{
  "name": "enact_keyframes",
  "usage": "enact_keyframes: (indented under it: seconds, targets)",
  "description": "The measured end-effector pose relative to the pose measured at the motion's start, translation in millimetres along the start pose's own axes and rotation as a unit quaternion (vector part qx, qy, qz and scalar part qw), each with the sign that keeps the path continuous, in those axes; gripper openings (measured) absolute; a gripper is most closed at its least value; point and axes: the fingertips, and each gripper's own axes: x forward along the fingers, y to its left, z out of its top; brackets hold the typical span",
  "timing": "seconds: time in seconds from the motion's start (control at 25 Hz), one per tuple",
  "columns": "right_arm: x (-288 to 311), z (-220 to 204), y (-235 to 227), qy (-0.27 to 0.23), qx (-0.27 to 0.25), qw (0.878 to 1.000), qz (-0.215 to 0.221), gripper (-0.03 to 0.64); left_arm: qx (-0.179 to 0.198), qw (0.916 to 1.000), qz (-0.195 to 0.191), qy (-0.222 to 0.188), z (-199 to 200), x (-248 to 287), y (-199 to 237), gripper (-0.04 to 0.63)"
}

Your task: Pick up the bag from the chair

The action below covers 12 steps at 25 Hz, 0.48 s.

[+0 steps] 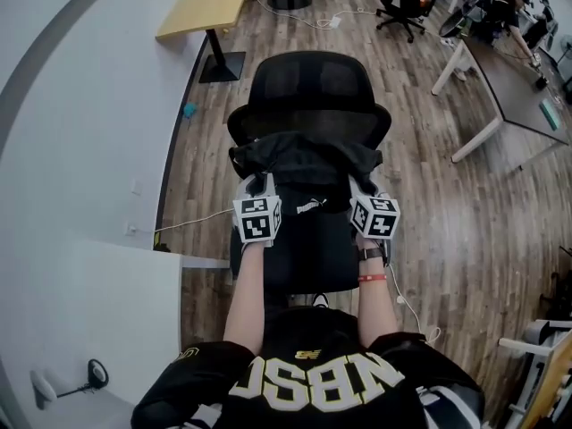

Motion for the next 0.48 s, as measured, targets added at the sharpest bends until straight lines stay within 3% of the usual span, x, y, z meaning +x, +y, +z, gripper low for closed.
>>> enact_keyframes:
  seconds: [0.24, 0.48]
  targets:
    - [-17.5, 74.3, 9.5, -0.072, -0.024, 0.997, 0.0, 0.077, 0.027, 0.9971, -0.006, -0.071, 73.1, -16.5, -6.5, 0.04]
    - [-35.8, 133.5, 23.6, -0.134, -0.046, 0.99, 0.015, 0.077, 0.044, 0.9887, -0.003, -0.143, 138.4, -39.6, -9.0, 0.04]
